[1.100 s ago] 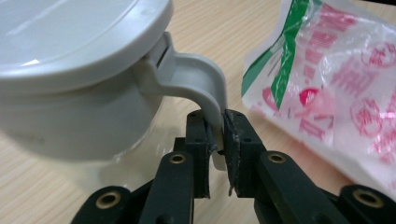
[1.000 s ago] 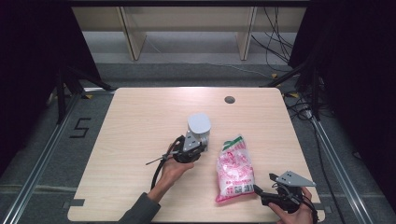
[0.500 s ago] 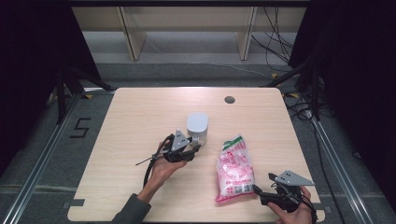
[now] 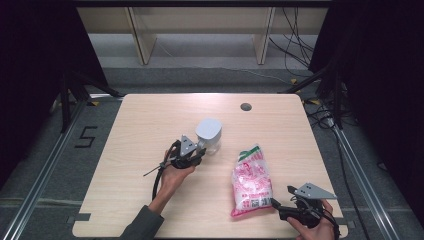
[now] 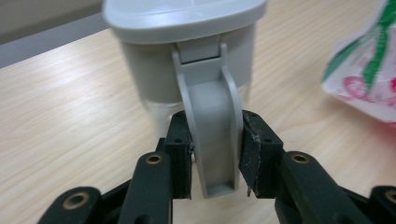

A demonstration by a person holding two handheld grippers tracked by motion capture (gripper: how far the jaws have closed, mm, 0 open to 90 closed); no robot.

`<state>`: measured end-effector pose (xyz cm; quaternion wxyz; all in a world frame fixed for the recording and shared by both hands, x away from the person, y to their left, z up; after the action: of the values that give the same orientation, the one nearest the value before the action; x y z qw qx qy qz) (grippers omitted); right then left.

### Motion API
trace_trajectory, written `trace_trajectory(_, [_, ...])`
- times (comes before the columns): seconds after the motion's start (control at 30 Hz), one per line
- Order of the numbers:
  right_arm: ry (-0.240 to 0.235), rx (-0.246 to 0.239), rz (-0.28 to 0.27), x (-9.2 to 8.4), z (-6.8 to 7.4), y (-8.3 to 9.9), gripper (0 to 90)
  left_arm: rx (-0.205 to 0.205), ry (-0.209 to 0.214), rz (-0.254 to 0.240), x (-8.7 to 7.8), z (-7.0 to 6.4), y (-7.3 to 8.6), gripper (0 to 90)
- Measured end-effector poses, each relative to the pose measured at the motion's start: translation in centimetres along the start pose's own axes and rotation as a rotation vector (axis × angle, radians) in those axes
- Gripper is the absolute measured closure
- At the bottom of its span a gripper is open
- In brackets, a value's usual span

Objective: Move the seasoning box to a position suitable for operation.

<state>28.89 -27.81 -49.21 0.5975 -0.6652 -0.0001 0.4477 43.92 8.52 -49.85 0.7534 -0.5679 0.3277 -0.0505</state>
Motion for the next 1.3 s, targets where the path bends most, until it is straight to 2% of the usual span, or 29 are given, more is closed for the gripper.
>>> trace_trajectory(0.03, [-0.002,0.002,0.002,0.0,0.1,0.0,23.8,-0.026,-0.043,-0.010,0.2,0.4,0.1,66.7])
trace_trajectory(0.07, [-0.005,0.001,-0.001,0.0,0.2,0.0,23.9,-0.026,-0.043,-0.010,0.2,0.4,0.1,66.6])
trace_trajectory(0.13, [-0.004,-0.007,0.005,-0.1,0.2,0.0,24.2,-0.002,-0.081,-0.021,0.6,0.9,0.0,66.5])
trace_trajectory(0.17, [-0.004,-0.008,0.005,-0.1,0.1,0.0,24.1,-0.031,-0.129,-0.022,1.1,0.9,0.0,66.5])
trace_trajectory(0.2, [-0.004,-0.010,0.005,0.0,0.1,0.0,24.1,-0.031,-0.129,-0.022,1.1,0.9,0.0,66.7])
trace_trajectory(0.3, [-0.003,-0.010,0.006,0.0,0.1,0.0,24.1,-0.050,-0.164,-0.014,1.8,1.2,-0.2,67.5])
trace_trajectory(0.33, [-0.005,-0.010,0.005,0.0,0.1,0.0,24.1,-0.066,-0.174,-0.014,1.9,1.3,-0.2,68.0])
trace_trajectory(0.37, [-0.007,-0.008,0.004,0.1,0.1,0.0,24.1,-0.106,-0.178,-0.024,2.2,1.5,-0.2,69.3])
trace_trajectory(0.4, [-0.007,-0.008,0.004,0.1,0.1,0.0,24.1,-0.106,-0.178,-0.024,2.2,1.5,-0.2,69.7])
trace_trajectory(0.47, [-0.015,-0.005,0.004,0.1,0.2,0.0,24.1,-0.113,-0.170,-0.037,2.2,1.5,-0.1,69.8])
trace_trajectory(0.5, [-0.017,0.020,0.008,0.0,0.4,0.0,24.2,-0.103,-0.158,-0.047,2.1,1.6,-0.1,69.8])
trace_trajectory(0.53, [-0.018,-0.009,0.002,0.1,0.2,0.0,24.2,-0.094,-0.139,-0.052,2.0,1.7,0.0,69.6])
trace_trajectory(0.6, [-0.020,-0.008,0.006,0.2,0.2,0.0,24.1,-0.077,-0.103,-0.050,1.3,2.0,0.3,69.6])
trace_trajectory(0.63, [-0.026,-0.010,0.004,0.2,0.2,0.0,24.2,-0.132,-0.088,-0.032,1.0,1.7,0.6,69.6])
trace_trajectory(0.67, [-0.026,-0.010,0.004,0.2,0.2,0.0,24.2,-0.132,-0.088,-0.032,1.0,1.7,0.6,69.6])
trace_trajectory(0.7, [-0.022,-0.004,0.011,0.1,0.2,0.0,24.1,-0.112,-0.053,-0.033,0.3,1.7,0.8,69.7])
trace_trajectory(0.8, [-0.021,-0.009,0.008,0.2,0.3,0.0,24.2,-0.093,-0.011,-0.038,-0.6,1.5,1.2,69.6])
trace_trajectory(0.83, [-0.019,0.016,0.011,0.1,0.5,0.1,24.2,-0.092,-0.005,-0.043,-0.8,1.5,1.4,69.7])
trace_trajectory(1.0, [-0.009,0.014,0.012,0.3,0.5,0.0,24.1,-0.069,0.032,-0.058,-1.5,1.4,1.8,69.7])
trace_trajectory(1.03, [-0.025,0.018,0.012,0.2,0.6,0.0,24.2,-0.074,0.039,-0.057,-1.6,1.3,1.9,69.6])
trace_trajectory(1.07, [-0.017,0.005,0.010,0.3,0.5,0.0,24.2,-0.061,0.051,-0.060,-1.8,1.3,2.0,69.6])
trace_trajectory(1.17, [-0.015,-0.018,0.006,0.3,0.2,0.0,24.2,-0.061,0.075,-0.066,-1.8,1.3,2.1,69.5])
trace_trajectory(1.23, [-0.006,-0.008,0.008,0.3,0.3,0.0,24.1,-0.052,0.097,-0.073,-2.0,1.2,2.2,69.4])
trace_trajectory(1.27, [-0.027,-0.008,0.005,0.3,0.3,-0.1,24.2,-0.051,0.113,-0.082,-2.0,1.2,2.3,69.3])
trace_trajectory(1.3, [-0.027,-0.008,0.005,0.3,0.3,-0.1,24.2,-0.040,0.114,-0.082,-2.1,1.1,2.3,69.3])
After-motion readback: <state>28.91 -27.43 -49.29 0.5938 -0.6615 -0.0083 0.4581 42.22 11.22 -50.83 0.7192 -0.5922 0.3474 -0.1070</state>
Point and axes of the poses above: each handheld gripper's, and its own axes: x roughly forward along the jaws, y roughly out of its underside, z roughly to its left, the point moved 1 cm from there along x, roughly forward along the jaws, and after that the axes turned 5 degrees about -y, right-handed, at the moved point
